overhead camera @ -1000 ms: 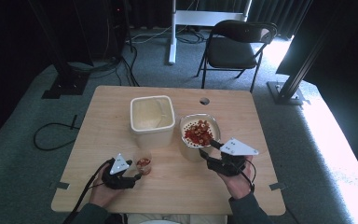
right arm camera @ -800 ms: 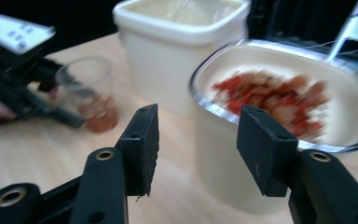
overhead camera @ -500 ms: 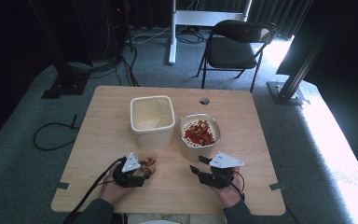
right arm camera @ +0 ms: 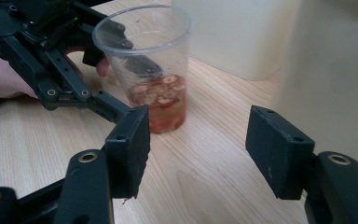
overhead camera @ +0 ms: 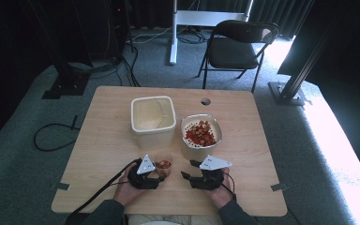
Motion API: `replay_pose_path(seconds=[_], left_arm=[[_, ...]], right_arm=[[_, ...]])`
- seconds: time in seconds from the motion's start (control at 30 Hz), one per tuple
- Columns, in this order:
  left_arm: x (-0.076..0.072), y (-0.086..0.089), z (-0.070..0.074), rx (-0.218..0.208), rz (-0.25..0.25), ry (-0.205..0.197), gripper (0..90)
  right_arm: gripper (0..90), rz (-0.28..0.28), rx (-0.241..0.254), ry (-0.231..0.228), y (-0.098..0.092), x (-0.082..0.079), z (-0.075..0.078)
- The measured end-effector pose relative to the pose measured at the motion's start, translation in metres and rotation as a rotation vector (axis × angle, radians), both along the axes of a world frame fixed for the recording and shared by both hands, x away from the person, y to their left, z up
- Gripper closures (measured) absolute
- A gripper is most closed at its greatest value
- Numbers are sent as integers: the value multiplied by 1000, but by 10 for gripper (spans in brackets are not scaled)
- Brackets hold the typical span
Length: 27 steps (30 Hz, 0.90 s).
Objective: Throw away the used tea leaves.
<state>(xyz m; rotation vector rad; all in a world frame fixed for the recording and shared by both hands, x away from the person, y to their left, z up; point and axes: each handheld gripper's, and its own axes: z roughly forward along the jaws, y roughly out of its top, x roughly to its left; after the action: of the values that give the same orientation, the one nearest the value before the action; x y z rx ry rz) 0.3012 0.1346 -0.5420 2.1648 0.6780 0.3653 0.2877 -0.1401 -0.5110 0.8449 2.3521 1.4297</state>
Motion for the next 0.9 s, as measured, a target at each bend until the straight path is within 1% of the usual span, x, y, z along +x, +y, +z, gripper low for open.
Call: replay_pose_path(seconds=[0.1,0.2,0.23,0.27,0.3,0.43,0.5,0.53,0.57,0.6,0.67,0.7,0.73,0.77,0.8,0.9], left_arm=[[-3,2,3,22,4,-11,302],[-9,8,7,67,3,-32,300],[-12,10,7,80,6,-41,300],[-14,12,8,90,12,-50,299],[-16,16,8,91,16,-55,300],[-21,37,11,66,71,-63,300],[-23,49,12,44,111,-62,301],[-23,49,12,44,111,-62,301],[-22,61,14,22,148,-64,301],[-21,65,14,12,160,-62,302],[-19,73,16,-24,196,-56,307],[-18,77,17,-40,210,-54,317],[-18,77,17,-40,210,-54,317],[-16,81,17,-56,234,-54,317],[-16,82,17,-57,239,-55,319],[-15,82,16,-53,240,-52,321]], right_arm=[[363,20,8,7,6,3,-2],[332,45,11,10,16,5,-4],[321,55,13,1,20,6,-4],[308,63,10,-4,24,6,-4],[298,71,5,-12,28,7,-5],[274,87,17,-17,41,11,-6],[259,97,29,-18,48,14,-6],[259,97,29,-18,48,14,-6],[254,101,32,-23,51,15,-6],[244,115,40,-25,57,18,-7],[226,118,34,-31,64,20,-7],[218,121,38,-28,67,21,-8],[218,121,38,-28,67,21,-8],[214,125,46,-30,70,23,-8],[213,124,53,-33,75,26,-9],[229,131,61,-32,80,30,-11]])
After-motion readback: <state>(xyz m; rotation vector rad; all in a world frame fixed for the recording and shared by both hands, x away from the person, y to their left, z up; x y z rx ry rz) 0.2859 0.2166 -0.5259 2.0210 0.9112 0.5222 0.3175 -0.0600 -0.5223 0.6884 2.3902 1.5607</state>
